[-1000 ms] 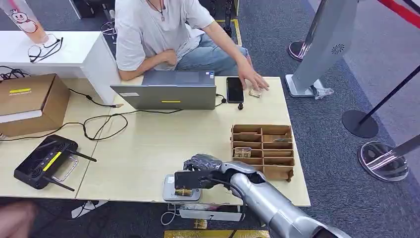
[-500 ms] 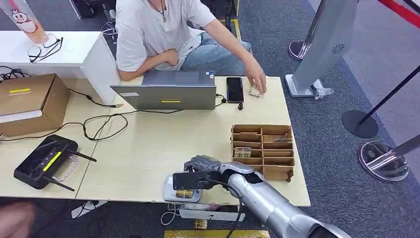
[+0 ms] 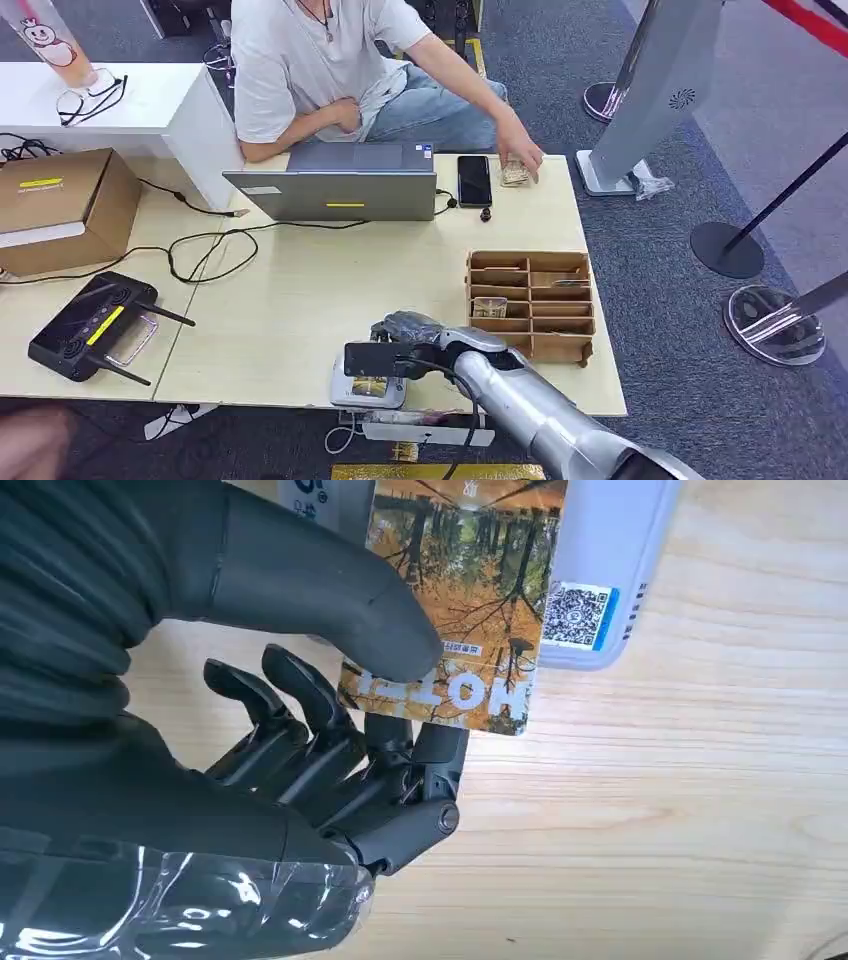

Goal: Pass the card to the sensor for recognition and then transmit it.

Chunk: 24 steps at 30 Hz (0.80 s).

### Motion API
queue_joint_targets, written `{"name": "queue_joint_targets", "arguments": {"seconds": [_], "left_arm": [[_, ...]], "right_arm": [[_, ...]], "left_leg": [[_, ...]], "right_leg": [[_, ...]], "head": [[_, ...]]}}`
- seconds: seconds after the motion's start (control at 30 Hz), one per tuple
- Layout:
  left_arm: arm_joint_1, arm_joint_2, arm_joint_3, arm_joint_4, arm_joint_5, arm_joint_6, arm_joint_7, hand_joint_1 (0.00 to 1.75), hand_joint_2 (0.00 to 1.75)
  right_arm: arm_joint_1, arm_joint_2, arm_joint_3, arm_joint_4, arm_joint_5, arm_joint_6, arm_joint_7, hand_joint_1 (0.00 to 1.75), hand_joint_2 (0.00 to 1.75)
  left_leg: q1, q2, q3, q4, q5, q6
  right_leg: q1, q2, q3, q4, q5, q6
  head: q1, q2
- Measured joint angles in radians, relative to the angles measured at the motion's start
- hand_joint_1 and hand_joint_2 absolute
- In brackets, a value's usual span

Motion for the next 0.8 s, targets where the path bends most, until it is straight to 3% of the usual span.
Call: {"name": "queue_joint_targets", "arguments": {"seconds": [0.8], "left_arm": [[-0.002, -0.004, 0.000, 0.000, 0.003, 0.003, -0.003, 0.00, 0.00]], "right_arm": [[-0.010, 0.028, 0.013, 0.058, 0.036, -0.062, 0.009, 1.75, 1.75]], "left_leg": [[0.000, 0.000, 0.000, 0.000, 0.000, 0.000]], "right_leg": [[0.000, 0.000, 0.000, 0.000, 0.000, 0.000]], "head": [[0.000, 0.000]]}}
